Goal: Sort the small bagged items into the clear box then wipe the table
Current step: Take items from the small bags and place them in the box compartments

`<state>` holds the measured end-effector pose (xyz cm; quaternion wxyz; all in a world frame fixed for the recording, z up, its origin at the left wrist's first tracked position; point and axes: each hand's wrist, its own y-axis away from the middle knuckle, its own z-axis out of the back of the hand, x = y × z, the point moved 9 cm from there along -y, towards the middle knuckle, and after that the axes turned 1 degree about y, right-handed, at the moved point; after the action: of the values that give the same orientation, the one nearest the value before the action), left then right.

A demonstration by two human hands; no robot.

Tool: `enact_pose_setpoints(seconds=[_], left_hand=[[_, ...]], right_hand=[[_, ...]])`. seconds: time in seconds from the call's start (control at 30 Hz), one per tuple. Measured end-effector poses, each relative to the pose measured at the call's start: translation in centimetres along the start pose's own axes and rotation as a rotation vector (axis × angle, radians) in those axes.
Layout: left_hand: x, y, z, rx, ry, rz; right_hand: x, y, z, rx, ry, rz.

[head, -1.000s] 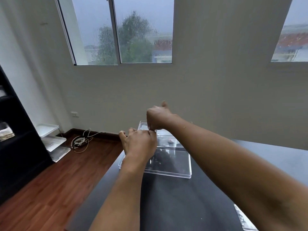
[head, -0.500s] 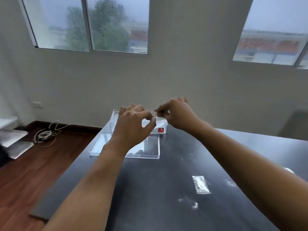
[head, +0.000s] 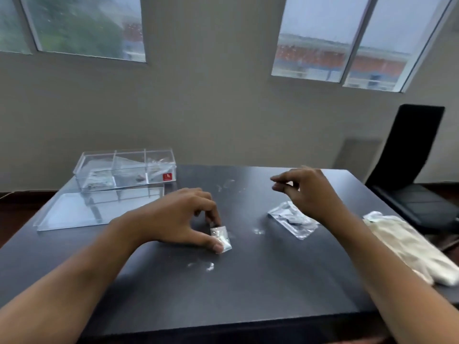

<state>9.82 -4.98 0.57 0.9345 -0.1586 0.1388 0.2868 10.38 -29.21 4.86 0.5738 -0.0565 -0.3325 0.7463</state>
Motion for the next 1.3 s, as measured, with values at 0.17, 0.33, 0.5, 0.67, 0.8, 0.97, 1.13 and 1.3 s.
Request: enact_pose_setpoints(seconds=[0.17,0.33,0.5,0.67,0.8,0.97,1.13,1.3], left_hand=[[-0.4,-0.4,-0.4,-0.011,-0.010,-0.025],[0.0,-0.6,-1.1,-0.005,0.052,-0.008],[0.5,-0.6,-0.8,-0.044,0.108,-0.004],[1.1,-0.3,-0.2,-0.121,0.198,0.051],[1.1,-0.2,0.7,-0.214,0.272,0.053],[1.4,0.1,1.3,-0.257,0.290,0.049],[1.0,-0.1,1.0,-0.238,0.236,0.018],[1.0,-0.1,1.1,-0.249,0.202,0.026]], right_hand=[[-1.9,4.0,0.1,0.195,0.181,0.022],[-3.0,5.8,-1.8,0.506,0.302,-0.108],[-2.8,5.1,-2.6,0.650,0.229,-0.118],[-1.8,3.4,-3.2,0.745,0.022,-0.109],[-2.2,2.1,-3.8,0.765,0.030,-0.149],[-3.5,1.4,-2.1,0.620,0.064,-0.215],[-6.3,1.2,-0.8,0.639,0.138,-0.252],[-6.9,1.2,-2.3,0.767,0.203,-0.253]])
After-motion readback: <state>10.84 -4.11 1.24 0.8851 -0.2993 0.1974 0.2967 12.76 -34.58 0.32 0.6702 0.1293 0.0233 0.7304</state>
